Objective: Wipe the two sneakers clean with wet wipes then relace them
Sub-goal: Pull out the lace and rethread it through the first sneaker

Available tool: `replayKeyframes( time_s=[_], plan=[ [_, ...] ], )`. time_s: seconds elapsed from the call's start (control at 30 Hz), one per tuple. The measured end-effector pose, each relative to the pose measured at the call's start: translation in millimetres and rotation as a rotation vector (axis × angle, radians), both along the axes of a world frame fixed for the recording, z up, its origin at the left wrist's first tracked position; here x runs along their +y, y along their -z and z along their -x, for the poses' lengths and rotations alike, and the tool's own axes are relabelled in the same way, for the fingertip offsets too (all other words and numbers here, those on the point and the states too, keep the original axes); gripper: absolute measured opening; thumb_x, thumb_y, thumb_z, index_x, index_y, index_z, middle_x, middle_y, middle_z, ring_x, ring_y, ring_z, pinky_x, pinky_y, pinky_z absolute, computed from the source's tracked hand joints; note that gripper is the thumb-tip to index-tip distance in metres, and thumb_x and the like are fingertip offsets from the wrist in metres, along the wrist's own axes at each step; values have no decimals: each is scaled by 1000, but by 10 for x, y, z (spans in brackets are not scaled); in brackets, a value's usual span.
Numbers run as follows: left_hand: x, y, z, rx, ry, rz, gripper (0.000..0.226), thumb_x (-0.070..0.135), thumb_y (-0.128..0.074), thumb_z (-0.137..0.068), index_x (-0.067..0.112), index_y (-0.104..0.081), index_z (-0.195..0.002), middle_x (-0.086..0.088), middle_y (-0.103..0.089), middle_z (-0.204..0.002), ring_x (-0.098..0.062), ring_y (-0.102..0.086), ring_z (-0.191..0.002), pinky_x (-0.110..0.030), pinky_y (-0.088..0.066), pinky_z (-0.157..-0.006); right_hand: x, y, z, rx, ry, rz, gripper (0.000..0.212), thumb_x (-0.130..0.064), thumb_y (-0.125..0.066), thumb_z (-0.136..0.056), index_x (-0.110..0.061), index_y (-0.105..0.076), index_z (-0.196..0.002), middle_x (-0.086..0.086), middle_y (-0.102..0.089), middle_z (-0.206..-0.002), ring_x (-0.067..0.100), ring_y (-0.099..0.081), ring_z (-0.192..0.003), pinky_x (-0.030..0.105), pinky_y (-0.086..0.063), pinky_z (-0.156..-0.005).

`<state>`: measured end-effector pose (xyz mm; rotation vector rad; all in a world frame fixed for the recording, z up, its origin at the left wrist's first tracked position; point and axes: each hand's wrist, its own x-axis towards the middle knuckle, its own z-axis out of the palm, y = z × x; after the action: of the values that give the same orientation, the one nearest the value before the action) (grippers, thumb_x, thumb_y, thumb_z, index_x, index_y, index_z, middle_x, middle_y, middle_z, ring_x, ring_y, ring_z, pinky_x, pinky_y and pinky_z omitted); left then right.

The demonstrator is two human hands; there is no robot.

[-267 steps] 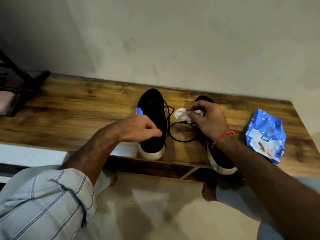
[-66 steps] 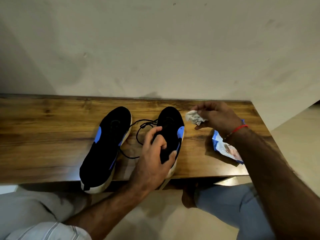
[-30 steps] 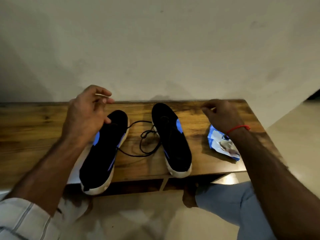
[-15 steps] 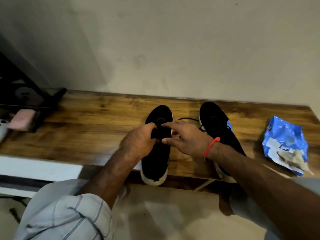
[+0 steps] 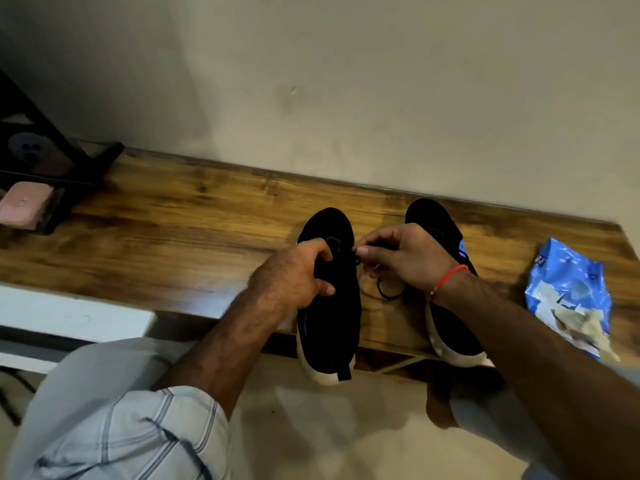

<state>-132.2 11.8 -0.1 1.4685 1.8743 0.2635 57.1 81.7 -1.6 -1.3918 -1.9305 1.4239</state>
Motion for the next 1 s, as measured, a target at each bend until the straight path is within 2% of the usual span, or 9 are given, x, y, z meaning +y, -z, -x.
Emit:
replayKeyframes(
  time_s=[0.2, 0.3, 0.43, 0.5, 0.6, 0.73, 0.9, 0.97, 1.0],
  plan=[
    [128, 5, 123, -82, 8, -104, 18, 43, -74, -89, 35, -70, -104, 13, -67, -94, -8, -66, -83, -30, -57, -70, 153, -152, -6, 83, 37, -72, 11, -23, -75, -87, -13, -75, -92, 5, -71, -72, 1, -46, -44, 15, -37, -46],
    [171, 2, 72, -179, 51, -188, 18, 31, -79, -86, 35, -73, -103, 19, -67, -93, 3, -62, -91, -19, -51, -79, 198, -260, -27, 262, -20, 108, 19, -24, -77, -82, -10, -75, -95, 10, -67, -72, 12, -38, -46, 19, -26, -43],
    [211, 9, 24, -164, 41, -206, 10, 29, -79, -87, 34, -70, -85, 18, -66, -86, 7, -59, -81, -5, -42, -62, 294, -266, -66, 359, 18, 46, 21, -24, -80, -81, -15, -76, -99, 20, -69, -82, 35, -47, -69, 28, -34, -51],
    [211, 15, 30, -171, 7, -206, 6, 28, -76, -90, 27, -71, -89, 13, -68, -90, 2, -62, -85, -11, -47, -66, 348, -271, -103, 159, -97, -151, 22, -27, -79, -83, -23, -75, -104, 6, -73, -85, 32, -61, -77, 31, -49, -66],
    [187, 24, 36, -217, -65, -182, 4, 23, -72, -93, 23, -69, -91, 4, -72, -93, -12, -69, -88, -29, -57, -77, 445, -242, -222, -442, -312, -436, 18, -30, -75, -86, -27, -75, -103, -6, -72, -91, 15, -67, -89, 32, -52, -83],
    [166, 33, 12, -149, -58, -181, 10, 22, -69, -96, 27, -65, -88, 4, -71, -95, -10, -66, -88, -20, -49, -65, 590, -205, -554, -965, -183, -353, 19, -42, -70, -86, -26, -76, -96, 5, -71, -104, 27, -63, -102, 40, -52, -88],
    [176, 22, -38, -110, -52, -209, 8, 25, -68, -95, 28, -64, -89, 12, -63, -86, 1, -55, -74, -11, -38, -55, 473, -430, -424, -693, 472, -683, 36, -49, -54, -92, -19, -74, -92, 11, -69, -89, 39, -61, -94, 39, -48, -72],
    [185, 6, -46, -117, -67, -207, 6, 25, -69, -93, 27, -66, -88, 13, -64, -84, 0, -57, -73, -11, -38, -54, 428, -417, -269, -360, 452, -761, 26, -34, -56, -92, -14, -74, -93, 6, -70, -79, 32, -67, -86, 34, -48, -69],
    [189, 2, -43, -130, -86, -200, 5, 25, -70, -92, 27, -67, -89, 11, -66, -85, -3, -60, -76, -12, -41, -56, 402, -382, -191, -166, 345, -642, 20, -22, -59, -92, -15, -72, -106, 3, -74, -88, 23, -69, -91, 32, -51, -73]
  ],
)
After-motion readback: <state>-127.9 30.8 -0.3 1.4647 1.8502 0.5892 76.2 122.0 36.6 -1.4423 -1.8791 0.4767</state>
